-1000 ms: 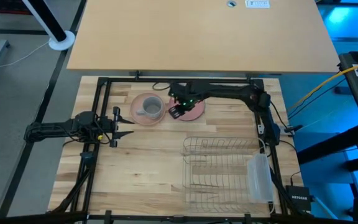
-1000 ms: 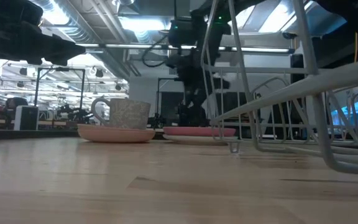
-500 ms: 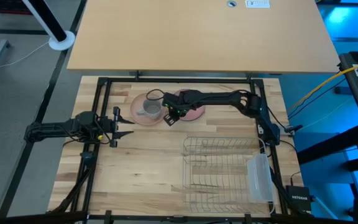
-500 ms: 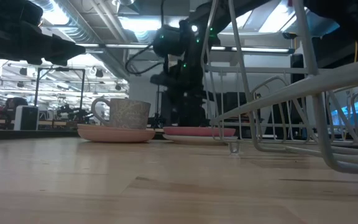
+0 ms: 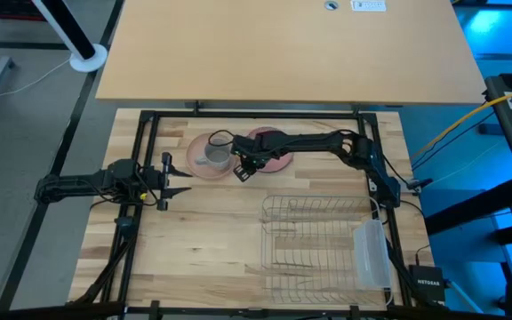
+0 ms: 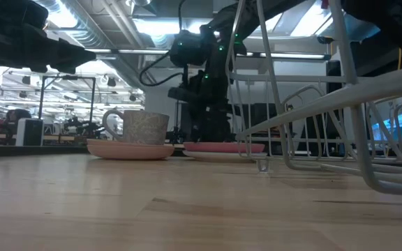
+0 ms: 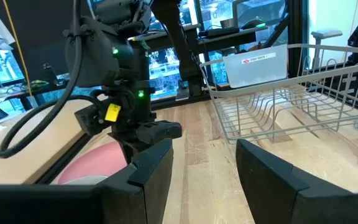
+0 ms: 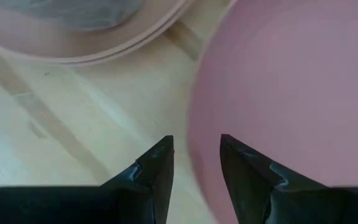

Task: Sort dishes
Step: Put the pink plate into the dish rack

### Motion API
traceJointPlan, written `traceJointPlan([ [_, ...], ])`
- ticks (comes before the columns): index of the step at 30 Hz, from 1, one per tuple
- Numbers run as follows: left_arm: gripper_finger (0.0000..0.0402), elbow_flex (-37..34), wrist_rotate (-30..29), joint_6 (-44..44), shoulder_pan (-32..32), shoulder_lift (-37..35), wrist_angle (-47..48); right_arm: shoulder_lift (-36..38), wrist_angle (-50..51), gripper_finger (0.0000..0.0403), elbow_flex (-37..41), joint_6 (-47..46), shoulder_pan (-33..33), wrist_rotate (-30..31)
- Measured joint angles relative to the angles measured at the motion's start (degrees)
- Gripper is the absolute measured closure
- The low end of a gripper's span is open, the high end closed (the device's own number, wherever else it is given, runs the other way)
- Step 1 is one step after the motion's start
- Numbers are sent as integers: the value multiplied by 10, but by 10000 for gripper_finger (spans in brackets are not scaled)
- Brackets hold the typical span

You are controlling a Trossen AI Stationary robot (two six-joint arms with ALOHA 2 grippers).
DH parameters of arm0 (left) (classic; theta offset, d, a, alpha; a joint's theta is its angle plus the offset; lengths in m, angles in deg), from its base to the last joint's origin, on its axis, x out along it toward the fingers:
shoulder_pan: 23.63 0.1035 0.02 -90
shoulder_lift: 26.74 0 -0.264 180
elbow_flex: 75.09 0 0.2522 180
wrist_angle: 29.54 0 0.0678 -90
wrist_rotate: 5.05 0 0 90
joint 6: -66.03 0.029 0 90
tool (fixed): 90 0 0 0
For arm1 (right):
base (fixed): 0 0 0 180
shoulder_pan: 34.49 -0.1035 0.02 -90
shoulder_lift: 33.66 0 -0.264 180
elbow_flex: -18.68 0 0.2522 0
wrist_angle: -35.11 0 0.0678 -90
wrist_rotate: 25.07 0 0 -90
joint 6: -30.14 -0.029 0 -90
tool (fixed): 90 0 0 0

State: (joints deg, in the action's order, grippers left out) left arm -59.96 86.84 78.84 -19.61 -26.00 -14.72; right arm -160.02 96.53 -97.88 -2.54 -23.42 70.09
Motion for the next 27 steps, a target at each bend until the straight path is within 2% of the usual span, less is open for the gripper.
traceJointPlan([
  [12,233,0,0,0,0,0,0,0,4,267,0,0,-2,33],
  [27,233,0,0,0,0,0,0,-3,3,267,1,0,-6,39],
])
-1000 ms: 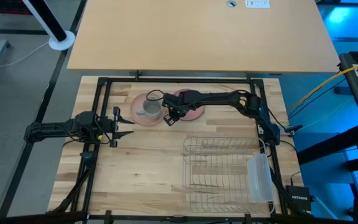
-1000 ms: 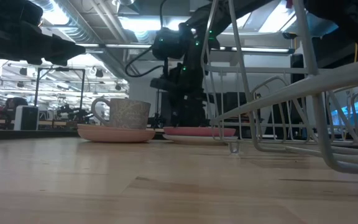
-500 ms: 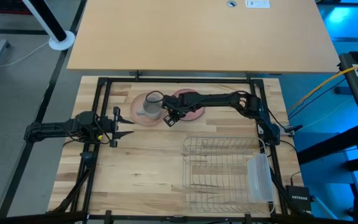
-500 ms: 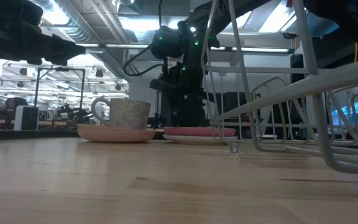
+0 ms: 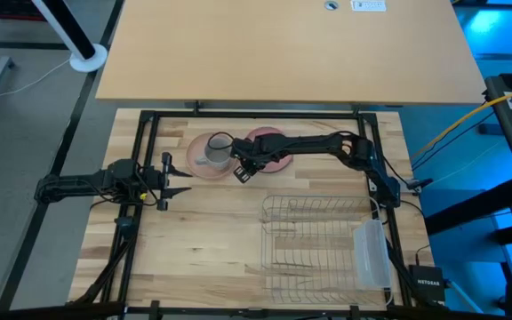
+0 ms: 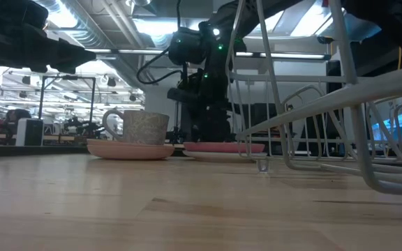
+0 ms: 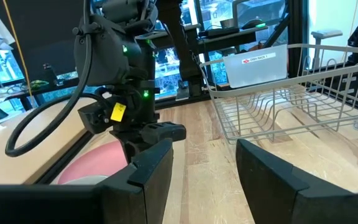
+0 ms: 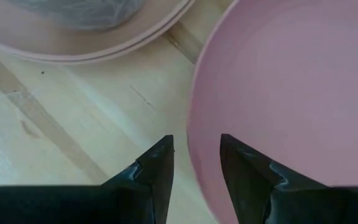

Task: Sort dishes
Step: Put the pink plate into the dish rack

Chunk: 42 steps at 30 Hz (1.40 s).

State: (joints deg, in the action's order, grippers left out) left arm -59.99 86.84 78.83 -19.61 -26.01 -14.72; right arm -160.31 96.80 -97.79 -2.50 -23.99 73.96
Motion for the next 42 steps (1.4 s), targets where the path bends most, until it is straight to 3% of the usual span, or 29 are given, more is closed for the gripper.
traceJointPlan([
  [13,233,0,0,0,0,0,0,-19,-3,274,1,0,0,-5],
  [23,233,0,0,0,0,0,0,-19,-1,389,0,8,0,2],
  [32,233,0,0,0,0,0,0,-14,17,393,-8,15,0,-2],
  [42,233,0,0,0,0,0,0,-11,133,395,-127,37,-1,4],
])
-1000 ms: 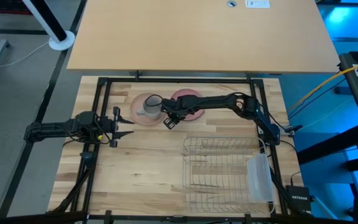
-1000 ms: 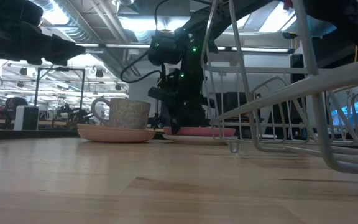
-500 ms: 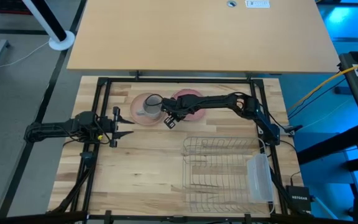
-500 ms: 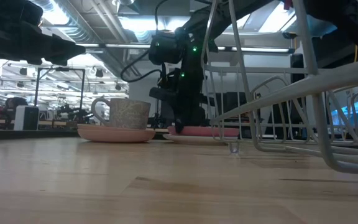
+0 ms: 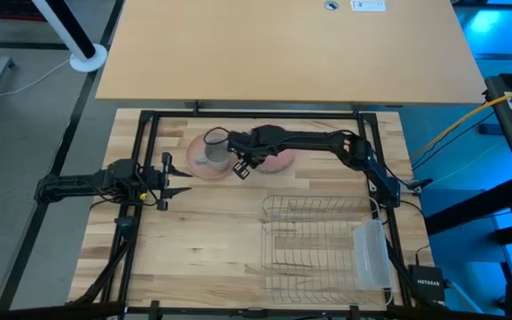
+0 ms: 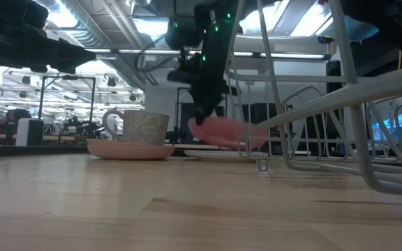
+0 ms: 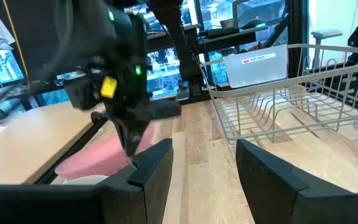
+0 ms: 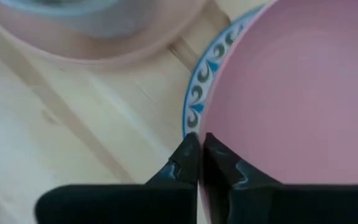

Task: Sort dishes
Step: Put the pink plate into the dish rack

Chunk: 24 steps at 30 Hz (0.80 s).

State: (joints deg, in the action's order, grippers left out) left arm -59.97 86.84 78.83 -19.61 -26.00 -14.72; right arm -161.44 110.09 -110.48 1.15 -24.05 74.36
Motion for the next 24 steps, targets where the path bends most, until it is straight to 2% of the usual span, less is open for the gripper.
traceJointPlan([
  [13,233,0,0,0,0,0,0,0,194,395,-192,68,0,-1],
  [24,233,0,0,0,0,0,0,69,265,394,-194,104,-3,-138],
])
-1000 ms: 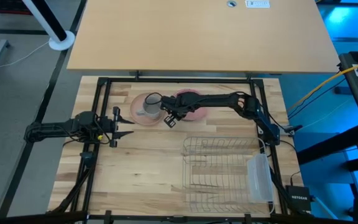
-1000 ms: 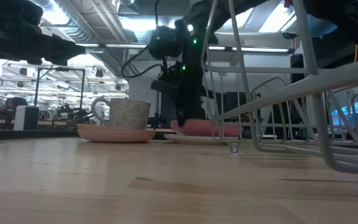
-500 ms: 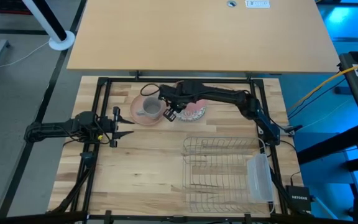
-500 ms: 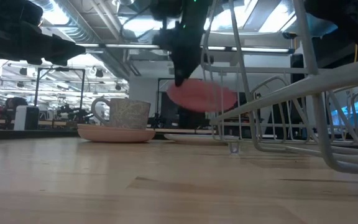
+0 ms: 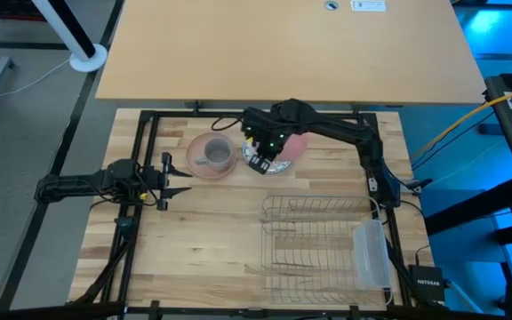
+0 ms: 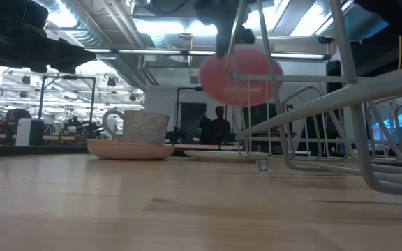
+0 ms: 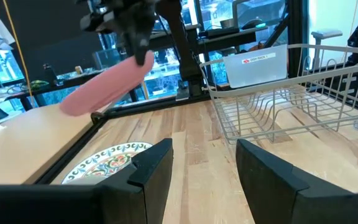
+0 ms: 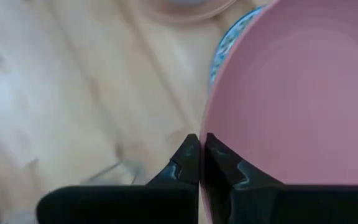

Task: Sort dishes
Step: Put the pink plate into the dish rack

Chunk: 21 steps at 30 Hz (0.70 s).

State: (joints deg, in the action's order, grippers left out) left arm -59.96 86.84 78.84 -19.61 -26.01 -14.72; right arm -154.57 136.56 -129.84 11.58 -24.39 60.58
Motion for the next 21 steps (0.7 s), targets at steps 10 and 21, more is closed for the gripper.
traceJointPlan([
  [10,233,0,0,0,0,0,0,32,24,394,-1,58,-28,-189],
  [21,233,0,0,1,0,0,0,35,23,393,-2,86,-80,-297],
])
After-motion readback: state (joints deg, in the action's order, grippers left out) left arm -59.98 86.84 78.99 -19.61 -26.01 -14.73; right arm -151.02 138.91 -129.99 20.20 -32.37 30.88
